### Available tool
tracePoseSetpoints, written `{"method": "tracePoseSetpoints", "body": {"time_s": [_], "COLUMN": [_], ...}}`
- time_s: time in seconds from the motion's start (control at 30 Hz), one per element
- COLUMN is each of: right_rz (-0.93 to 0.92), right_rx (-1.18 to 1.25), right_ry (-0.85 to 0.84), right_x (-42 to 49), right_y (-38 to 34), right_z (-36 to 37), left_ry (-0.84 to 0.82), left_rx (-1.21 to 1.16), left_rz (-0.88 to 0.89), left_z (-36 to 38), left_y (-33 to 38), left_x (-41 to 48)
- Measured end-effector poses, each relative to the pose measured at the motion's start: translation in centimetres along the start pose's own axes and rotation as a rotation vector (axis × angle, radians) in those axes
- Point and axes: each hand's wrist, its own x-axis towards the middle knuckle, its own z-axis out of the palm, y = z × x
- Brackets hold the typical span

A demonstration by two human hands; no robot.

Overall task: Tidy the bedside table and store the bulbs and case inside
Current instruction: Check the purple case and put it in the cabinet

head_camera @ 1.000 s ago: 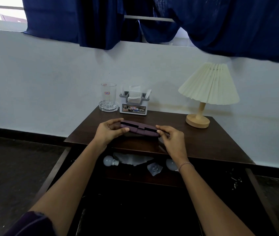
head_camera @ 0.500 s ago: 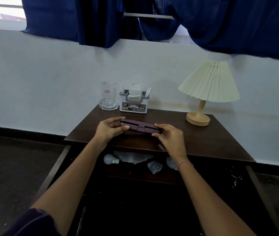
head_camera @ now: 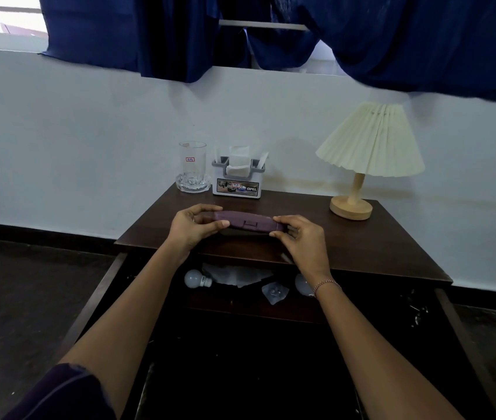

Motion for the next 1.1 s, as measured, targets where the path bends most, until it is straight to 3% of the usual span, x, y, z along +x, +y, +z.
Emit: {"method": "tracePoseSetpoints", "body": {"time_s": [0.23,0.43,0.67,0.87,1.1], "right_rz": [-0.008,0.024,-0.098,-0.082,0.086], "right_rx": [0.058,0.115,0.070,0.062,-0.018], "right_ry": [-0.025,0.048,0.107,0.151,0.020], "right_x": [-0.8,-4.0,-8.7,-13.2,-15.9], "right_y": [-0.9,-1.2,-2.5,-0.5,5.3], "right_z": [-1.1,-2.0,-3.0,-1.8,1.0], "left_ry": [-0.003,0.000,-0.008,0.067,0.077], "left_rx": [0.036,0.158,0.156,0.120,0.321], "left_rz": [-0.024,0.077,0.146,0.167,-0.010], "left_z": [0.0,1.0,0.5,1.0,2.1], "left_y": [0.9,1.3,1.8,-2.6,-10.3], "left_x": [-2.1,-5.4,-10.5,-13.1,-11.2]}}
